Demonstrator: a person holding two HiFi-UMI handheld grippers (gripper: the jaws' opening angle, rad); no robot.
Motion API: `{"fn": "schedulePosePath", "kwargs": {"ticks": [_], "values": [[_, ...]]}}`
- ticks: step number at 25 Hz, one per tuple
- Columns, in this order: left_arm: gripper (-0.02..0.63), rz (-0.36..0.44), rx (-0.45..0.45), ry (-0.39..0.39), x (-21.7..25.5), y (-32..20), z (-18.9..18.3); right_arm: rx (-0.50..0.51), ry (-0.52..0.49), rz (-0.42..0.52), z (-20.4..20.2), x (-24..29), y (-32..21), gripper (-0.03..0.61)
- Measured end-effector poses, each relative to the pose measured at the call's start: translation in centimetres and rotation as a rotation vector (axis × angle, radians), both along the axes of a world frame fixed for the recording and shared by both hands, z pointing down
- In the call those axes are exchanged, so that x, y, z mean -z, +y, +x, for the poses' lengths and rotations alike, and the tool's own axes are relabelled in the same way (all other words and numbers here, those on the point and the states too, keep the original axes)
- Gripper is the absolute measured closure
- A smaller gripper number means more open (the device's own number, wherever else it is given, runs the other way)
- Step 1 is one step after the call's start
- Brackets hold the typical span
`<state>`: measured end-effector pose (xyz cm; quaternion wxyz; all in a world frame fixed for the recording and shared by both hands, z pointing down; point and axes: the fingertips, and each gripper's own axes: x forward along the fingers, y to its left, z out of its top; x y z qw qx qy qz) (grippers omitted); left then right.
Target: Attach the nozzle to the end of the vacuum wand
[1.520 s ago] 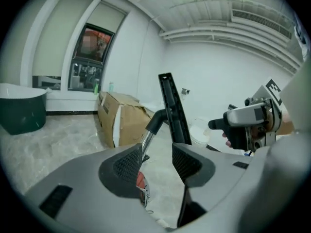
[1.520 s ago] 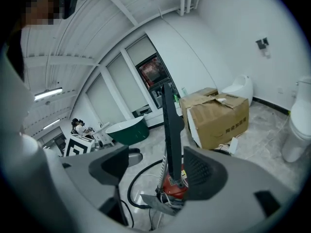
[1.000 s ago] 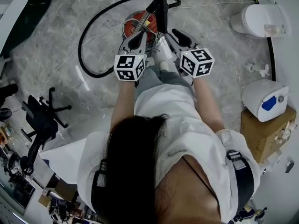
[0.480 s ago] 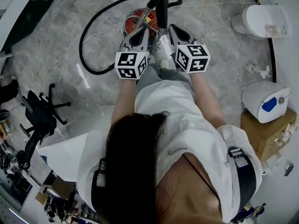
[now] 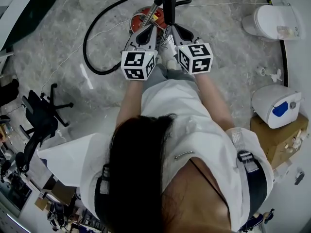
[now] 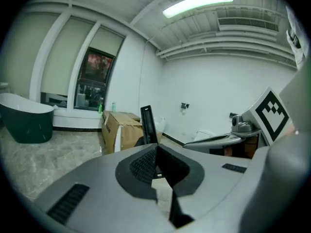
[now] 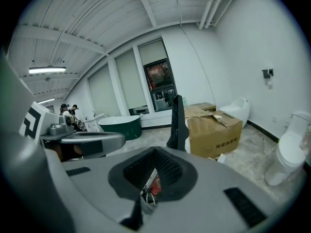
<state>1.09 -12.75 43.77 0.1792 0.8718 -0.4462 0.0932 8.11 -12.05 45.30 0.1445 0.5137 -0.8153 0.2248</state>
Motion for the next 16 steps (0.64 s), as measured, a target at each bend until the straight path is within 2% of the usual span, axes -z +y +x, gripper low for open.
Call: {"fn": "schedulePosePath", "kwargs": {"ticks": [4,10,16], "values": [[0.612,0.014,0.031,-0.009,0.2,-0.1,-0.6,0.016,0.012,0.001,-0.3,-0.1,0.2,0.565],[0.612,-0.016,0.030,0.013,0.0,0.8,-0.8,0.032,0.017,-0.017,-0.8,-0.7,0.8,0.565],[0.612,0.000,0.022,-0.025,-0.1,1.4,-0.8,0.054,0.029,-0.008,-1.5,-0.8,1.3,0.565]]}}
